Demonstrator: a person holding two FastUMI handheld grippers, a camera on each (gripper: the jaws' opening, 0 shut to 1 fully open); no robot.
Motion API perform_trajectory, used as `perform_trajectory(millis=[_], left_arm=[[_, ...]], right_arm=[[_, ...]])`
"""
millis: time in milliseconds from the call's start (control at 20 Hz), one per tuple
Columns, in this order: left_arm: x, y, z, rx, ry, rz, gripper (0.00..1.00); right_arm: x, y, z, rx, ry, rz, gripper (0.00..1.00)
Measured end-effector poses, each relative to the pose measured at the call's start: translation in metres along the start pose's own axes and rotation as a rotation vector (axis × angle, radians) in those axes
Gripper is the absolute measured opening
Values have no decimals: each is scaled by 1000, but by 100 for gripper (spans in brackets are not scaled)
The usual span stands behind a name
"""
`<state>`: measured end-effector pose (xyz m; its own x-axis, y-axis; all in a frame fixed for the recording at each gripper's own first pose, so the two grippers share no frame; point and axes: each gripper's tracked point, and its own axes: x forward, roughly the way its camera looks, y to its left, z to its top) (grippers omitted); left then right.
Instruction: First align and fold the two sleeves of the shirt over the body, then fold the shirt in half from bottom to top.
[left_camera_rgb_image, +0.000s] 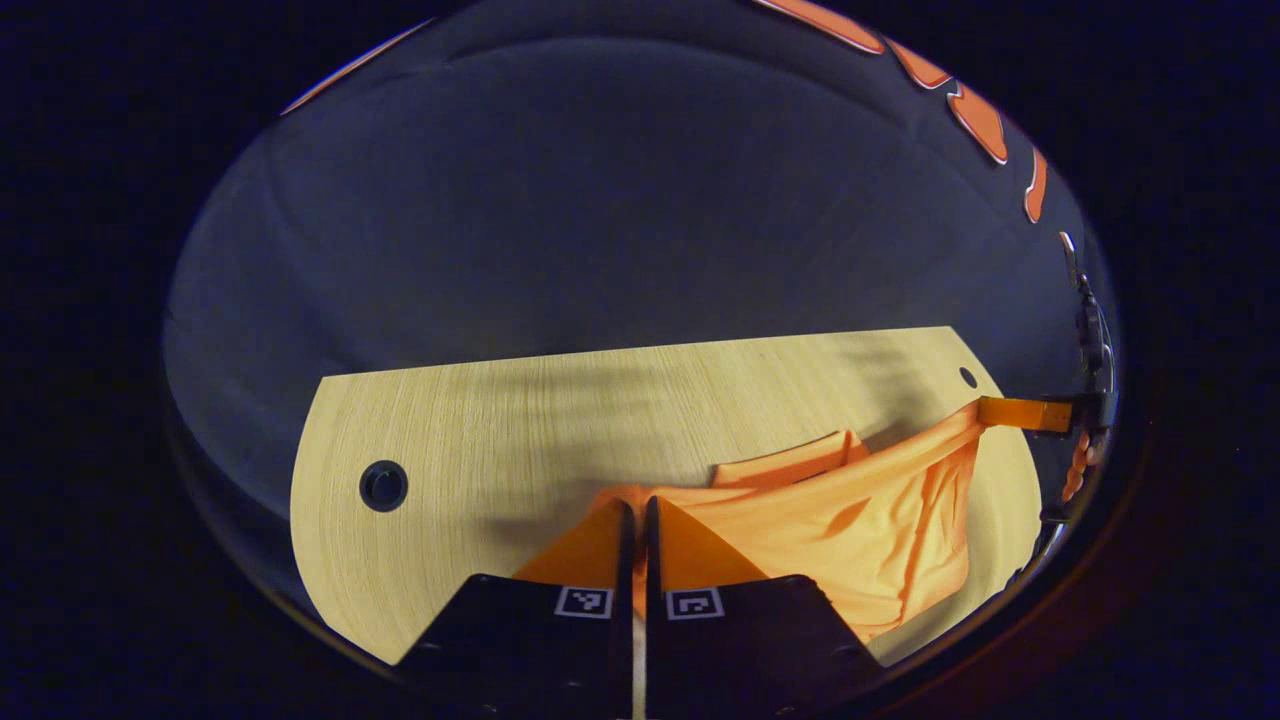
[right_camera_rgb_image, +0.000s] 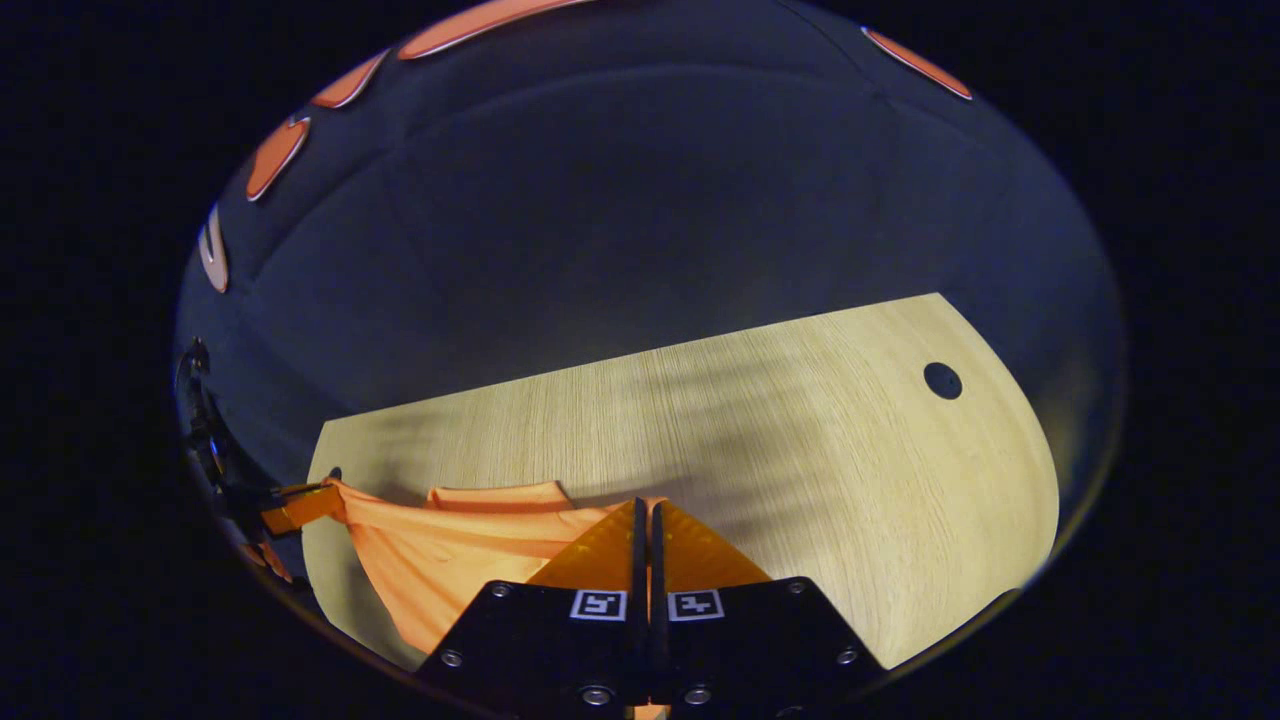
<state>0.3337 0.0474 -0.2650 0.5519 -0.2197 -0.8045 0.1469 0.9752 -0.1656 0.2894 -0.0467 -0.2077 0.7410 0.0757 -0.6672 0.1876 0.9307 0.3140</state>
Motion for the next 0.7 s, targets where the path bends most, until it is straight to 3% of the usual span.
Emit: perform_trajectory(millis=[50, 100, 150, 200, 250, 300, 350, 400, 550, 700], left_arm=[[-2, -1, -5, -1, 17, 15, 6], [0, -1, -7, -19, 16, 11, 14], [-2, -3, -11, -39, 6, 3, 35], [-5, -3, -12, -56, -13, 6, 57], [-17, -5, -15, -59, -22, 7, 78], [-8, 0, -8, -51, -44, 25, 100], [-14, -1, -4, -40, -67, 41, 100], [-17, -8, -3, -28, -93, 45, 99], [-43, -20, 4, -5, -180, 52, 99], [-82, -30, 15, -15, -269, 48, 99]], right_arm=[[-2, -10, 5, 10, 1, -20, 6], [-12, -21, 9, 5, -10, -46, 15], [-15, -26, 12, -9, -27, -56, 32], [-19, -26, 15, -27, -48, -51, 41], [-24, -25, 16, -48, -69, -44, 56], [-34, -24, 18, -73, -95, -44, 62], [-46, -23, 19, -97, -121, -50, 65], [-58, -21, 19, -118, -142, -50, 76], [-98, -11, 15, -177, -208, -29, 93], [-142, -1, 15, -213, -275, -3, 96]])
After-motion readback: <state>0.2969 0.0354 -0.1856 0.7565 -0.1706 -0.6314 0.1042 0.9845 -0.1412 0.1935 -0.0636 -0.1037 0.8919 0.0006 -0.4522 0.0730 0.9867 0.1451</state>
